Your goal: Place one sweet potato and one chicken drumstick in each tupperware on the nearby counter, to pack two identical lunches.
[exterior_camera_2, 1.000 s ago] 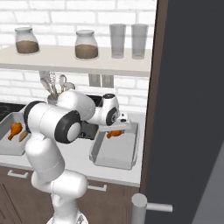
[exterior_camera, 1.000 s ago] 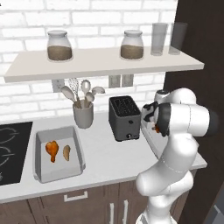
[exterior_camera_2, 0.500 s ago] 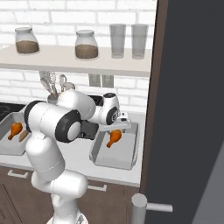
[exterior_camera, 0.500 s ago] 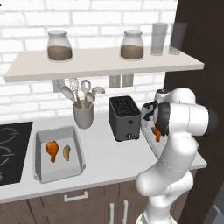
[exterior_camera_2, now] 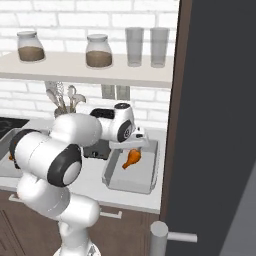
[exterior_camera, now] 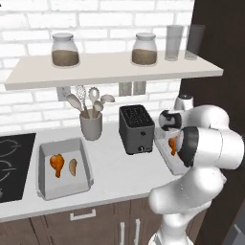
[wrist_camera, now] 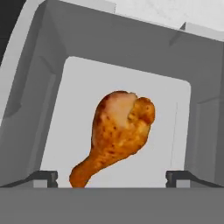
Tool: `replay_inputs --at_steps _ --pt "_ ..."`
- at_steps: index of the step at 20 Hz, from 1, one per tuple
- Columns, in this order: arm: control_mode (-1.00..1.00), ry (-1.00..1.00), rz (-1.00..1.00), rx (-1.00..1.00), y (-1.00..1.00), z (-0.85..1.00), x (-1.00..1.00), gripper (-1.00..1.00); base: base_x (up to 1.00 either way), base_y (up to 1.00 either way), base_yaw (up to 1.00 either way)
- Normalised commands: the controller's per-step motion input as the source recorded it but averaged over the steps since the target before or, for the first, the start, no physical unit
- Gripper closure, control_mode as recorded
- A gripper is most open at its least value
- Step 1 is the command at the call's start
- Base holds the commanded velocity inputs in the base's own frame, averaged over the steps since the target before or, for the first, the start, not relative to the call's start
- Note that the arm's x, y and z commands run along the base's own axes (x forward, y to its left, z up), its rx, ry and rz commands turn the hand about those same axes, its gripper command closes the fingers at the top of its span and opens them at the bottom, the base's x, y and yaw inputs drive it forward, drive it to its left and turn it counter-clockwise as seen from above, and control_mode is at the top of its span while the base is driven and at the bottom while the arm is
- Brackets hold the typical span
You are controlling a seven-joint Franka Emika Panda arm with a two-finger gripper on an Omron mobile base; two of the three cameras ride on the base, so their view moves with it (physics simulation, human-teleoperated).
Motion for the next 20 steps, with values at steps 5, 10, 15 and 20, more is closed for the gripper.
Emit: replay_inputs --at_steps 5,10,15,20 --pt "-1.00 -0.10 0.00 0.00 0.46 0.79 -0.73 -1.00 0.00 0.00 0.00" --pt "-1.00 -0.09 -0.02 0.00 0.30 0.72 -0.94 -1.00 0.00 0.00 0.00" --pt "-1.00 -0.10 -0.11 0.06 0.36 0.55 -0.99 -1.00 0.00 0.00 0.00" --pt "-1.00 -0.05 -0.24 0.20 0.23 0.51 -0.89 -1.00 0.00 0.00 0.00"
